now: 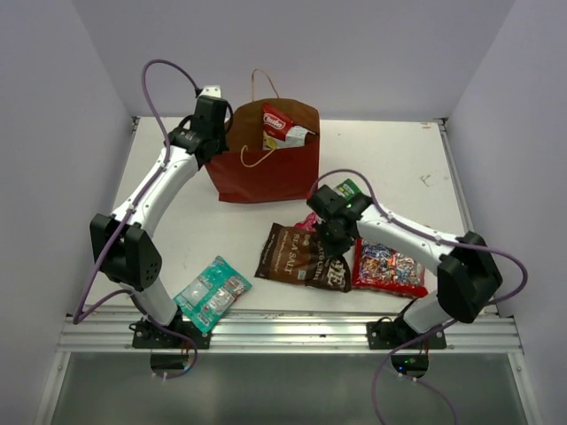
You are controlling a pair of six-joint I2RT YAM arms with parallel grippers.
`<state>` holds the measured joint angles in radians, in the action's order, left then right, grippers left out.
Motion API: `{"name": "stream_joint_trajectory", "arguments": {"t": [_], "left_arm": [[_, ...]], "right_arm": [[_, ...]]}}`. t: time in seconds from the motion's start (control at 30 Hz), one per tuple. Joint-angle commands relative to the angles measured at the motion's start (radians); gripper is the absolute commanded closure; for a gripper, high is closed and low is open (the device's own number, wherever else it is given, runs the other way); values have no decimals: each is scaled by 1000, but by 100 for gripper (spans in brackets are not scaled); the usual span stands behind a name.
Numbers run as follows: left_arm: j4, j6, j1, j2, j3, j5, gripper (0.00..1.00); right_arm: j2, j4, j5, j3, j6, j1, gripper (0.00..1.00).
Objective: Place the snacks into the paper bag
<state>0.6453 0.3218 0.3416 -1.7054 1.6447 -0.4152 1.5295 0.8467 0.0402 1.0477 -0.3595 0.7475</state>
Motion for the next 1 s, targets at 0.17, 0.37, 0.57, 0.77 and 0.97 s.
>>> {"name": "stream_joint_trajectory", "arguments": {"t": [0.17, 0.37, 0.57, 0.77, 0.97], "left_arm": [[11, -3, -3, -13, 61, -5, 100], [4, -1, -3, -11, 61, -4, 100], [-3, 3, -3, -11, 63, -2, 100], [-6, 6, -3, -22, 82, -2, 100], [-3, 6, -3, -22, 83, -10, 100]], "right_arm": [[9, 506, 502, 890, 83, 0, 100], [210, 536, 826, 1406, 284, 0, 100], [156, 23, 891, 1258, 572, 1, 100], [248, -256, 774, 1227, 706, 1, 100], [343, -331, 685, 1356, 720, -3, 100]]}}
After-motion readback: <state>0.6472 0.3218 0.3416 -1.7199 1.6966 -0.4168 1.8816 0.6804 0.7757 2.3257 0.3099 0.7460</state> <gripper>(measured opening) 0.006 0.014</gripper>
